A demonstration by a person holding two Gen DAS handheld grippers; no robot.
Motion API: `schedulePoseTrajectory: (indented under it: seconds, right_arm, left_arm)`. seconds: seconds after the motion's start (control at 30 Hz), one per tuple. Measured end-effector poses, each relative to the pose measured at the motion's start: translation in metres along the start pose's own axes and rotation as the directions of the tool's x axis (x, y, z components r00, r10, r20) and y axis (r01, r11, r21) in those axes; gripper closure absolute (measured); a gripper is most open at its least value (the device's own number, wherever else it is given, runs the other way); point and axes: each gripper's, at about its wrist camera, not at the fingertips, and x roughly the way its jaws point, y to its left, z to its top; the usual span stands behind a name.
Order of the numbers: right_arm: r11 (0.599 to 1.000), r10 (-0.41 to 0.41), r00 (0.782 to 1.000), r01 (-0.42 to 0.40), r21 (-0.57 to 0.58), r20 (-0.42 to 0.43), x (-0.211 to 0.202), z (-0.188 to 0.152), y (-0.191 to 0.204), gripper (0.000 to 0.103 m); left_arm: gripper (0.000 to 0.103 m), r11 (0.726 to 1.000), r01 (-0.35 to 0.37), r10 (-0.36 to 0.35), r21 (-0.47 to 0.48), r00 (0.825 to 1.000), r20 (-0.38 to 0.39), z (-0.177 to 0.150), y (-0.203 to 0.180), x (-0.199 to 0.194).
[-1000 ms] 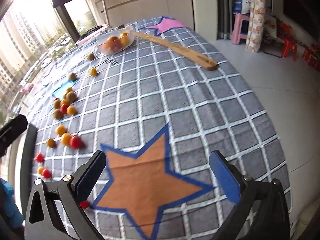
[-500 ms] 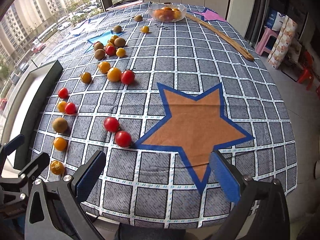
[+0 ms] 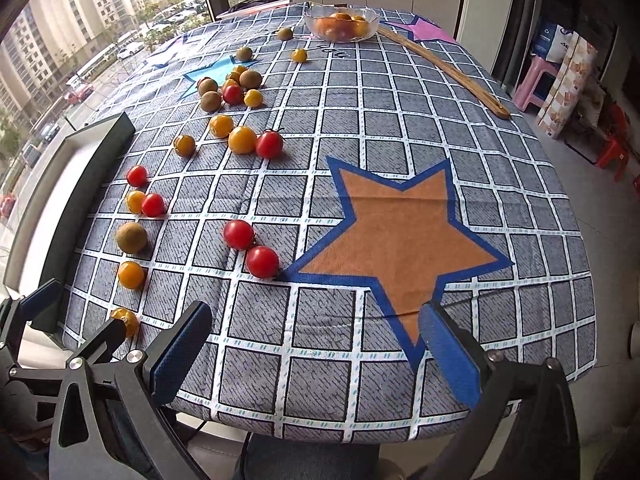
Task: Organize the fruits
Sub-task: 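Move both tools toward the scattered cherry tomatoes on the cloth, then grasp a yellow cherry tomato with the left tool while the right tool grasps a red one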
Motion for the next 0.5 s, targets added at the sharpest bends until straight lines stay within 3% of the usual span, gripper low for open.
schedulePoseTrajectory:
  seconds: [0.5]
  right_arm:
    - [1.0,0.021,1.0,-0.021,-0.006,-0.01,0.0029,-0.0008,0.0011,0.0]
  left_arm:
    - [0.0,1.0,-0.006,0.006,0.006,1.0,-0.009,-0.001,-0.0049,0.0021]
